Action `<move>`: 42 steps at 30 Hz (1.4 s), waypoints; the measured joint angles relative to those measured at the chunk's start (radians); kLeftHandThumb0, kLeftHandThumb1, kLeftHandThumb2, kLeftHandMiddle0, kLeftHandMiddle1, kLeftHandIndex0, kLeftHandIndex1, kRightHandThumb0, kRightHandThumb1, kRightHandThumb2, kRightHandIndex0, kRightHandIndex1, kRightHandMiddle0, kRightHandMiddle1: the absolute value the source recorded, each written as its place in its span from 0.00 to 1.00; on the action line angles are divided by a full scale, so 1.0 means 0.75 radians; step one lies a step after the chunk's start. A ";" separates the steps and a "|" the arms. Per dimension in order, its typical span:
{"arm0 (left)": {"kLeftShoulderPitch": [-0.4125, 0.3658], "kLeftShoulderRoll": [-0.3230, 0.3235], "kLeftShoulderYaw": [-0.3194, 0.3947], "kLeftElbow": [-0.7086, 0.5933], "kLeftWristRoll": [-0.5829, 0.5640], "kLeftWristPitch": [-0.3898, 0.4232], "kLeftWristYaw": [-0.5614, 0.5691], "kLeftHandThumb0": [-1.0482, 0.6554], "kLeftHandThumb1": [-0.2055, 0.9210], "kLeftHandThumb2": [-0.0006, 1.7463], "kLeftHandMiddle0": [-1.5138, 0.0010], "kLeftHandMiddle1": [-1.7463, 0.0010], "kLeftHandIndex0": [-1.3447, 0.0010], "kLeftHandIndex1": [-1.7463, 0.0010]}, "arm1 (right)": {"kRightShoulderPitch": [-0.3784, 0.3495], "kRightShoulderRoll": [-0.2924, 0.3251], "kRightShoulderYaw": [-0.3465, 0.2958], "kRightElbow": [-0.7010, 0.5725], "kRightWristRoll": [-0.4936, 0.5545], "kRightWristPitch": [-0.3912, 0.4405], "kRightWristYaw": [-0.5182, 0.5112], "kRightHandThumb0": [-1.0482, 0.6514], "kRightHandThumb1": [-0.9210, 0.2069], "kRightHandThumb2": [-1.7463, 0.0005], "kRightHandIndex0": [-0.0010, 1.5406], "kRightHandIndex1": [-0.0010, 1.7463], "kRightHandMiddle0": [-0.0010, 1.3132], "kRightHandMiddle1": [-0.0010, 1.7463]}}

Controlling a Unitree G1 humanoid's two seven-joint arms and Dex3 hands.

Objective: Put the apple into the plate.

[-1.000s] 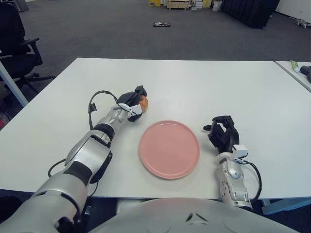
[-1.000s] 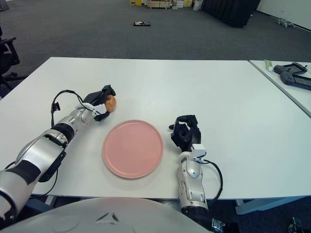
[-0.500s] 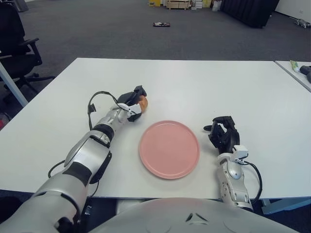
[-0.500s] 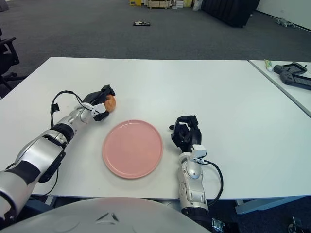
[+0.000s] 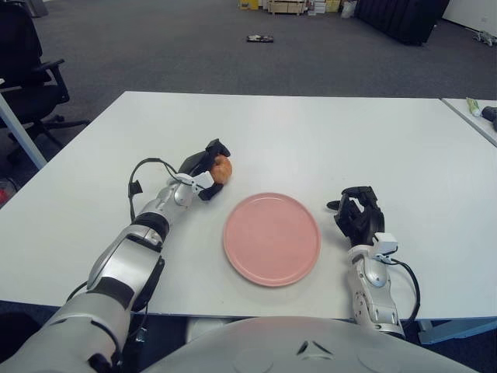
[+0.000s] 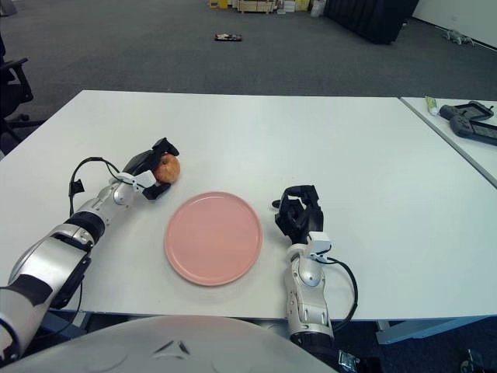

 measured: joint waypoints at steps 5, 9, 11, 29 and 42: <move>0.053 0.038 0.043 -0.141 -0.012 -0.026 -0.001 0.61 0.24 0.92 0.48 0.00 0.57 0.00 | 0.000 0.000 0.000 0.000 0.002 0.000 0.003 0.40 0.17 0.54 0.36 0.80 0.24 1.00; 0.106 0.060 0.097 -0.304 -0.063 -0.062 -0.013 0.61 0.26 0.91 0.49 0.00 0.58 0.00 | 0.000 0.000 -0.003 0.003 0.005 -0.004 0.018 0.40 0.17 0.54 0.37 0.81 0.24 1.00; 0.126 0.065 0.124 -0.380 -0.092 -0.073 -0.029 0.61 0.28 0.90 0.50 0.00 0.59 0.00 | -0.001 -0.001 -0.004 0.008 0.005 -0.009 0.028 0.40 0.18 0.54 0.37 0.81 0.24 1.00; 0.446 0.033 0.196 -1.103 -0.215 -0.039 -0.237 0.61 0.15 0.96 0.39 0.08 0.52 0.00 | -0.009 0.000 -0.005 0.029 0.006 -0.024 0.061 0.40 0.18 0.54 0.37 0.80 0.24 1.00; 0.554 0.028 0.082 -1.280 -0.207 -0.174 -0.436 0.61 0.18 0.94 0.41 0.07 0.54 0.00 | -0.011 0.000 0.001 0.016 0.004 0.006 0.047 0.40 0.18 0.54 0.37 0.81 0.24 1.00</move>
